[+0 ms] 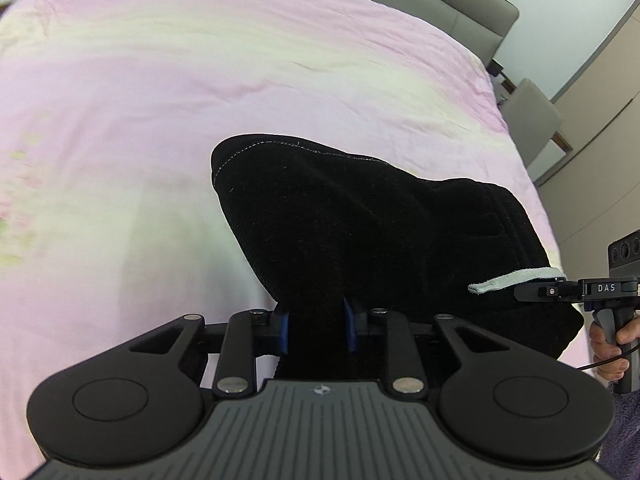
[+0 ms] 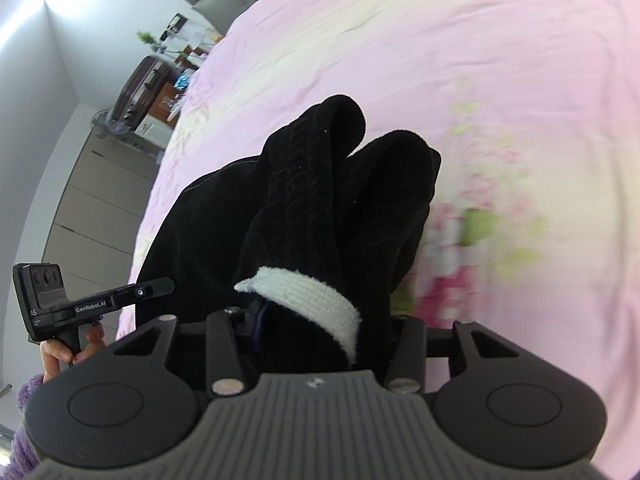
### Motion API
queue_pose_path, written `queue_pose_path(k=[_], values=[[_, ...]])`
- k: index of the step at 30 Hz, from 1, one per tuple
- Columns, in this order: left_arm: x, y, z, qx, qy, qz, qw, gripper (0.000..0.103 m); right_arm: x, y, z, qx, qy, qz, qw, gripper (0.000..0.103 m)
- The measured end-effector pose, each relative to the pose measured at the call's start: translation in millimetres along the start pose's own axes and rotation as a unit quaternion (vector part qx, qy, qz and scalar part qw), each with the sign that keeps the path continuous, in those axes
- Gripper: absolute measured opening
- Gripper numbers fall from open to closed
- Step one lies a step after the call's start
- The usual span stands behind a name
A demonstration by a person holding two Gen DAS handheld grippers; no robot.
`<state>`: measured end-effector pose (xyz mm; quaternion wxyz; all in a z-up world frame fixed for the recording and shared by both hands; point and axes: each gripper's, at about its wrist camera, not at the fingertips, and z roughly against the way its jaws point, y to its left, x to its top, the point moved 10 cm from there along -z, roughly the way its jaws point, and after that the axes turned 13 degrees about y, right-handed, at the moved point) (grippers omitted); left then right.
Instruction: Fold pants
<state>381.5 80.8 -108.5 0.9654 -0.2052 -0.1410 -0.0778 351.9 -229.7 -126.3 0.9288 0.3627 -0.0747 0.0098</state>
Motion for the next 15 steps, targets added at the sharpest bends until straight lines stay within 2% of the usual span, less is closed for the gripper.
queue_pose_path(k=[7, 15], values=[[-10.2, 77.3, 45.6, 0.059, 0.001, 0.014, 0.9982, 0.028, 1.6, 80.4, -92.3, 0.033, 0.017, 0.016, 0.999, 0.041], [-15.2, 148.3, 36.5, 0.074, 0.023, 0.019, 0.9968, 0.028, -1.4, 110.4, -177.9, 0.021, 0.042, 0.01, 0.999, 0.041]])
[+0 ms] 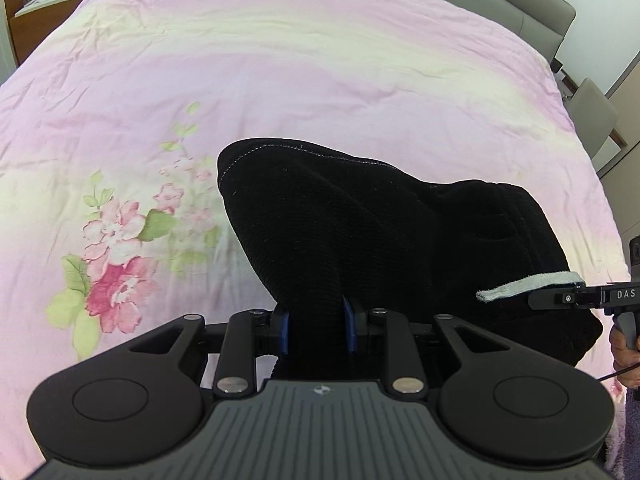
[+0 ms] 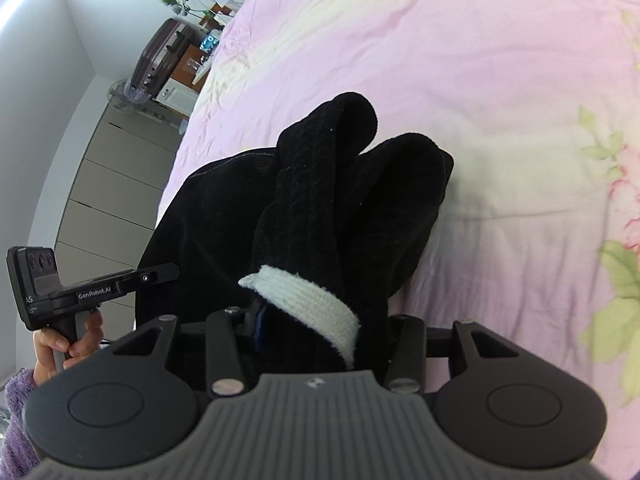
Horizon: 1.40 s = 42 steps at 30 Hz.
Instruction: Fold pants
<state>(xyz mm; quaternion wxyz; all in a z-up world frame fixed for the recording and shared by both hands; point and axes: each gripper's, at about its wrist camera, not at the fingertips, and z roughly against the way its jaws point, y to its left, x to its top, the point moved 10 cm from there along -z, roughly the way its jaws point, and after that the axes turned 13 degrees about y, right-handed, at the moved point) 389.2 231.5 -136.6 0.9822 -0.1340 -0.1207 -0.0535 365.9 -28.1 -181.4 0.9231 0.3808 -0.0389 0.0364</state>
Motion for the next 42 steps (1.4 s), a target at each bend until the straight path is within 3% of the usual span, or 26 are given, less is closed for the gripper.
queue_pose_path(k=[10, 13, 16, 19, 21, 23, 26, 33, 37, 42], values=[[-9.0, 45.0, -42.2, -0.011, 0.009, -0.003, 0.9999, 0.028, -7.3, -20.6, -42.6, -0.06, 0.017, 0.003, 0.998, 0.042], [-15.4, 48.1, -43.8, 0.003, -0.011, 0.003, 0.9999, 0.032, -4.2, -29.5, -52.7, -0.062, 0.019, -0.013, 0.998, 0.047], [-22.3, 36.7, -32.8, 0.068, -0.047, -0.004, 0.9965, 0.042, -4.1, -29.8, -55.0, -0.086, 0.019, -0.006, 0.996, 0.057], [-28.8, 26.4, -25.3, 0.134, -0.076, 0.001, 0.988, 0.048, 0.5, -25.8, -51.0, -0.158, 0.01, 0.029, 0.987, 0.077], [-33.8, 18.4, -17.7, 0.18, -0.089, -0.001, 0.9795, 0.048, 3.0, -18.3, -44.5, -0.205, 0.001, 0.058, 0.977, 0.08], [-38.1, 11.9, -5.5, 0.22, -0.102, -0.005, 0.9702, 0.048, 2.9, -8.8, -35.8, -0.235, -0.011, 0.075, 0.969, 0.08], [-45.0, -7.1, 27.3, 0.238, -0.136, -0.016, 0.9615, 0.049, -1.1, 9.3, -18.6, -0.26, -0.036, 0.1, 0.96, 0.08], [-53.7, -44.8, 131.6, 0.295, -0.202, -0.056, 0.9322, 0.05, -29.4, 63.0, 40.6, -0.241, -0.105, 0.146, 0.954, 0.08], [-61.3, -60.3, 187.0, 0.304, -0.188, -0.089, 0.9297, 0.052, -59.3, 103.0, 75.3, -0.233, -0.143, 0.187, 0.943, 0.082], [-84.3, -74.2, 214.5, 0.288, -0.154, -0.117, 0.9378, 0.056, -105.9, 134.7, 102.8, -0.237, -0.178, 0.224, 0.928, 0.082]])
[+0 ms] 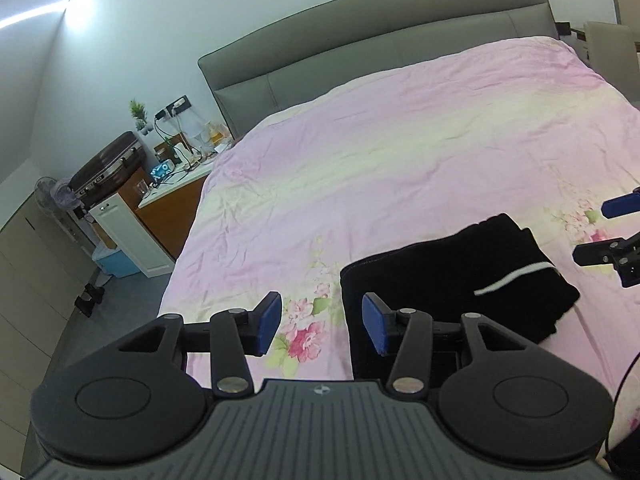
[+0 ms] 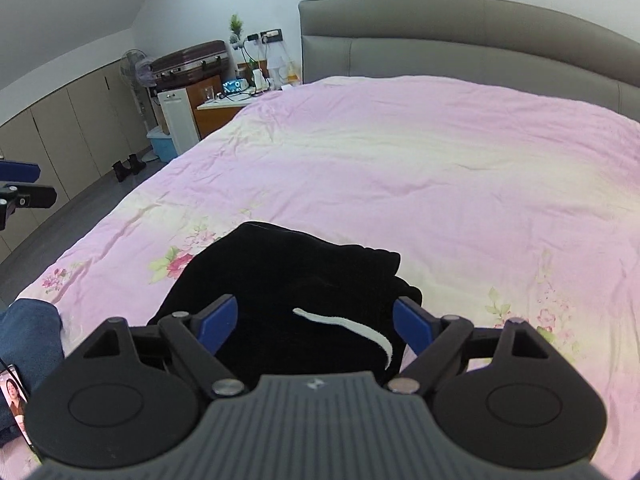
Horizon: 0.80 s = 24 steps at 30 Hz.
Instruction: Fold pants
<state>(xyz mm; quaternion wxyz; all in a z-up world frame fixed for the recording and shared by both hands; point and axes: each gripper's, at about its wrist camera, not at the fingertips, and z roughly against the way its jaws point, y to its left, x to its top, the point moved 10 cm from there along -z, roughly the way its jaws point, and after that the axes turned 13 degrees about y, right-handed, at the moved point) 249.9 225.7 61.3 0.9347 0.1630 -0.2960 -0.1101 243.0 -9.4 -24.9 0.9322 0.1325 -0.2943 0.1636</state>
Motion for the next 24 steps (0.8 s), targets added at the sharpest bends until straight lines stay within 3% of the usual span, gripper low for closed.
queue_pose_path(k=[5, 8, 13, 18, 24], values=[[-36.8, -13.0, 20.4, -0.011, -0.012, 0.029, 0.9994, 0.056, -25.2, 18.8, 32.0, 0.004, -0.035, 0.002, 0.999, 0.083], [-65.9, -23.1, 24.8, 0.0, -0.011, 0.04, 0.9991, 0.056, -46.8, 25.0, 45.5, 0.015, -0.056, -0.007, 0.998, 0.093], [-104.8, -36.2, 33.3, 0.027, -0.024, 0.073, 0.9967, 0.057, -83.7, 34.4, 58.3, -0.032, -0.091, 0.007, 0.995, 0.098], [-125.0, -60.8, 50.1, 0.009, -0.069, 0.122, 0.9901, 0.057, -109.9, 42.7, 65.2, -0.047, -0.113, 0.006, 0.992, 0.098], [-144.6, -72.9, 55.6, 0.024, -0.094, 0.165, 0.9815, 0.065, -132.0, 51.6, 60.4, -0.086, -0.121, 0.033, 0.988, 0.098]])
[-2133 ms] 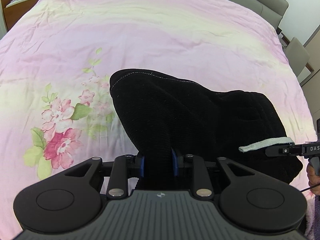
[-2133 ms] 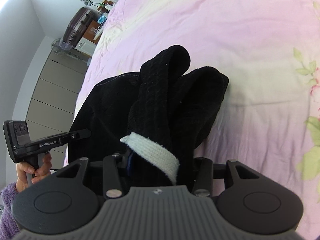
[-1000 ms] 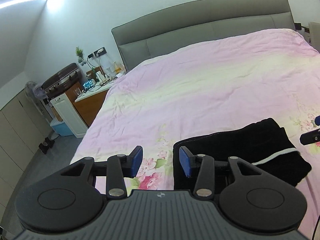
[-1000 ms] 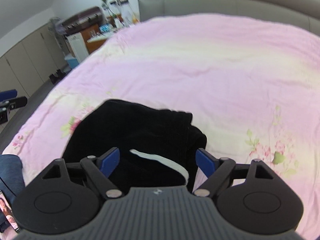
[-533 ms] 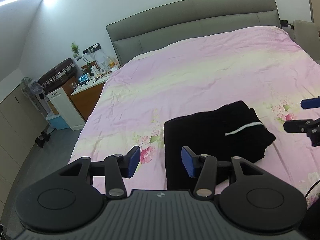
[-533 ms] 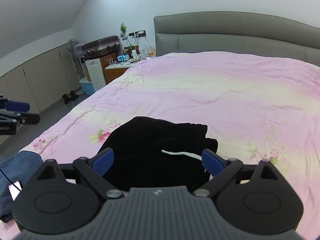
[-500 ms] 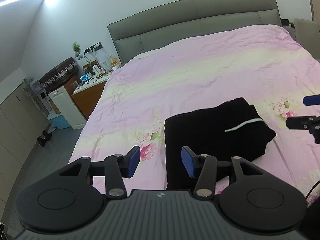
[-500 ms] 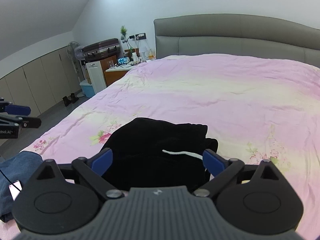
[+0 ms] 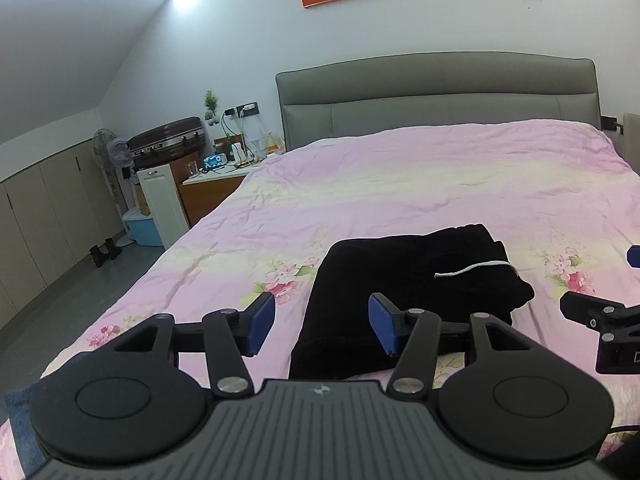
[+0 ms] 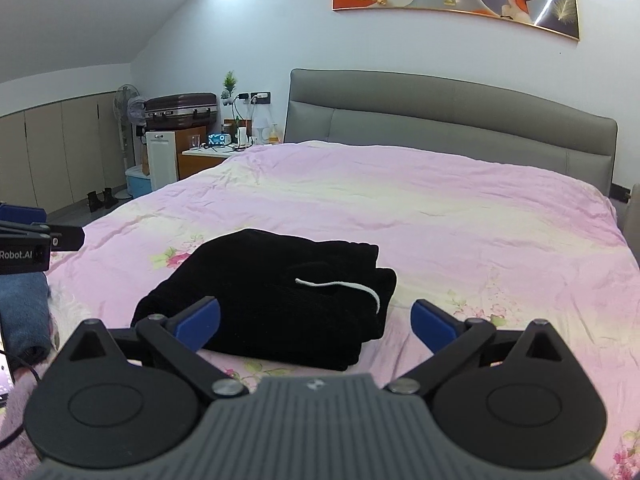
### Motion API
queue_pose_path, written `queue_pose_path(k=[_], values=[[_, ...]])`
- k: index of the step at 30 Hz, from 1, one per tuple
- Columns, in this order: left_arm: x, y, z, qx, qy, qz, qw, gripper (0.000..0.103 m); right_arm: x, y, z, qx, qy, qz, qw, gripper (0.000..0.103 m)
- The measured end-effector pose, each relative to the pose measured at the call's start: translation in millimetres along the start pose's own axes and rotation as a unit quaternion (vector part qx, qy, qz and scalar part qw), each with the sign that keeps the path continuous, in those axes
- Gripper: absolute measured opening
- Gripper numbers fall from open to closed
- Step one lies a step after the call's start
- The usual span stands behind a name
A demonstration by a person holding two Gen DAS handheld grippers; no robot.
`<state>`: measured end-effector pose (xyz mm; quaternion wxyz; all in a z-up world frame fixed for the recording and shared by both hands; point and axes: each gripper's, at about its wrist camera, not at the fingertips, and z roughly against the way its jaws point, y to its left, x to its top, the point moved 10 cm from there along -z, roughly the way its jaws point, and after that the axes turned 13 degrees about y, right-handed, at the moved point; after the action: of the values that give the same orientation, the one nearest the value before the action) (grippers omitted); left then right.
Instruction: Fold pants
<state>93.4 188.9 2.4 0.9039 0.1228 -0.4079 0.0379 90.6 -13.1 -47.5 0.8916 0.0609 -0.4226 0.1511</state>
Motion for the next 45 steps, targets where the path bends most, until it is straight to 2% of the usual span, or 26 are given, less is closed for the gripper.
queue_pose_path(k=[2, 5, 7, 10, 16, 45], values=[[-6.2, -3.8, -6.7, 0.01, 0.007, -0.007, 0.9999, 0.069, -6.7, 2.4, -4.5, -0.003, 0.002, 0.005, 1.0, 0.098], [-15.5, -9.8, -19.7, 0.019, 0.02, -0.018, 0.9995, 0.069, -17.5, 0.4, -19.5, 0.003, 0.025, -0.017, 1.0, 0.098], [-22.7, -14.5, -30.9, 0.008, 0.033, -0.018, 0.9993, 0.069, -25.9, -0.9, -30.6, 0.009, 0.043, -0.036, 0.998, 0.098], [-33.3, -18.2, -44.2, -0.006, 0.053, -0.011, 0.9985, 0.07, -35.3, 3.8, -46.0, 0.007, 0.064, -0.033, 0.997, 0.098], [-49.4, -19.6, -64.2, -0.02, 0.089, 0.003, 0.9958, 0.07, -40.7, 11.3, -63.2, 0.008, 0.081, -0.025, 0.996, 0.098], [-44.9, -24.1, -56.0, -0.019, 0.093, 0.003, 0.9955, 0.072, -33.4, 8.4, -59.4, 0.007, 0.057, -0.029, 0.998, 0.098]])
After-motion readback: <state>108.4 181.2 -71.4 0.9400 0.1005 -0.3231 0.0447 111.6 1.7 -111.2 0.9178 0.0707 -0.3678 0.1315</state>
